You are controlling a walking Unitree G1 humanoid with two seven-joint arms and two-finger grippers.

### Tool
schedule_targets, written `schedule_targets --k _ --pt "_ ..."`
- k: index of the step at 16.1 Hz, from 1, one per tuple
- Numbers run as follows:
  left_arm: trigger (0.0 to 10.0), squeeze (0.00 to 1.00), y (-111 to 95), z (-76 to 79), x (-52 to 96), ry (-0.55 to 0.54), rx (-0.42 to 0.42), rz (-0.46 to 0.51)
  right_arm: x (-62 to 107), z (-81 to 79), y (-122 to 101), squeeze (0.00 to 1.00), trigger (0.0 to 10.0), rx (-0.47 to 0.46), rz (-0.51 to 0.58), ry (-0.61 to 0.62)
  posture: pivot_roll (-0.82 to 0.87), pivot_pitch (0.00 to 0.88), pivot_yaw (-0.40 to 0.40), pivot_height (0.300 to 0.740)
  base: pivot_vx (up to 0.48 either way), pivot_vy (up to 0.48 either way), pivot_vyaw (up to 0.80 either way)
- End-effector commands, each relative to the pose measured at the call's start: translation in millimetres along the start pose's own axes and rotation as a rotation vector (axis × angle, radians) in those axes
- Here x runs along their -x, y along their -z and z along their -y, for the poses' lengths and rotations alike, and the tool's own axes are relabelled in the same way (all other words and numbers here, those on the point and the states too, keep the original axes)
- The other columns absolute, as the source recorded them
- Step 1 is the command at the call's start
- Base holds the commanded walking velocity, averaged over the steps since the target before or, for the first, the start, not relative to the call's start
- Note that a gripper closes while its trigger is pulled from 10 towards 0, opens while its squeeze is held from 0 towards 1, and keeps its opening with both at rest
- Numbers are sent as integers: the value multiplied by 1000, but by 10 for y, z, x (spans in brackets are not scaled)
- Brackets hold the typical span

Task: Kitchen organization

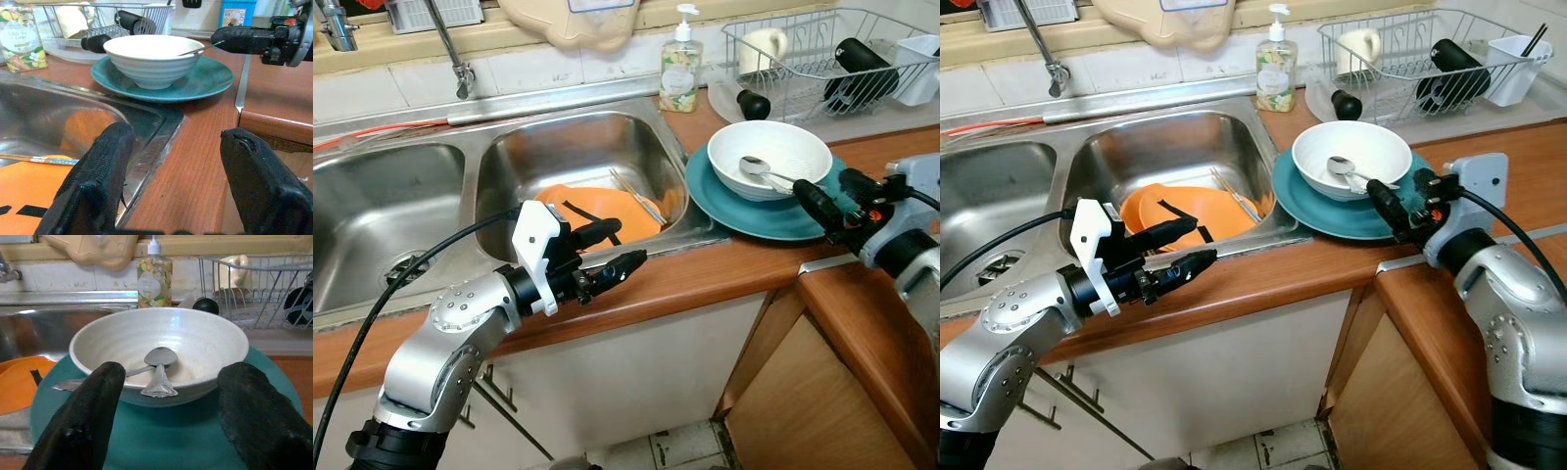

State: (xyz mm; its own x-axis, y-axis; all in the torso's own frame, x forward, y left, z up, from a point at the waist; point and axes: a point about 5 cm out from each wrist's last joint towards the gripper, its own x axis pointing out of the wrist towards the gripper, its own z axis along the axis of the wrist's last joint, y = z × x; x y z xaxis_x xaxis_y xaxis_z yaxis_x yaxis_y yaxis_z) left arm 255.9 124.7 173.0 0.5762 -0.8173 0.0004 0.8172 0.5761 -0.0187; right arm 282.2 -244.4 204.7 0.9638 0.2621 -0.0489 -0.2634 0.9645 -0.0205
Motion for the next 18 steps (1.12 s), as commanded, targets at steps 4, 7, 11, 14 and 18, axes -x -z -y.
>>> schedule_targets --k 4,7,11,14,18 --pt "10000 0 -34 -9 4 -2 -17 -4 -85 -36 -48 0 0 19 22 -27 -41 0 100 740 0 0 0" --pt "10000 0 -33 -13 0 -3 -16 -6 -129 -56 -45 0 0 26 15 -52 -40 0 98 740 0 0 0" --pt "10000 0 -28 -10 -6 0 -15 -8 -149 -54 -38 0 0 30 4 -61 -39 0 96 740 0 0 0" --pt "10000 0 -27 -9 -9 1 -15 -8 -153 -45 -35 0 0 31 3 -58 -40 0 96 740 0 0 0" --pt "10000 0 -27 -8 -15 3 -19 -12 -161 -20 -80 0 0 41 18 -42 -40 0 96 740 0 0 0"
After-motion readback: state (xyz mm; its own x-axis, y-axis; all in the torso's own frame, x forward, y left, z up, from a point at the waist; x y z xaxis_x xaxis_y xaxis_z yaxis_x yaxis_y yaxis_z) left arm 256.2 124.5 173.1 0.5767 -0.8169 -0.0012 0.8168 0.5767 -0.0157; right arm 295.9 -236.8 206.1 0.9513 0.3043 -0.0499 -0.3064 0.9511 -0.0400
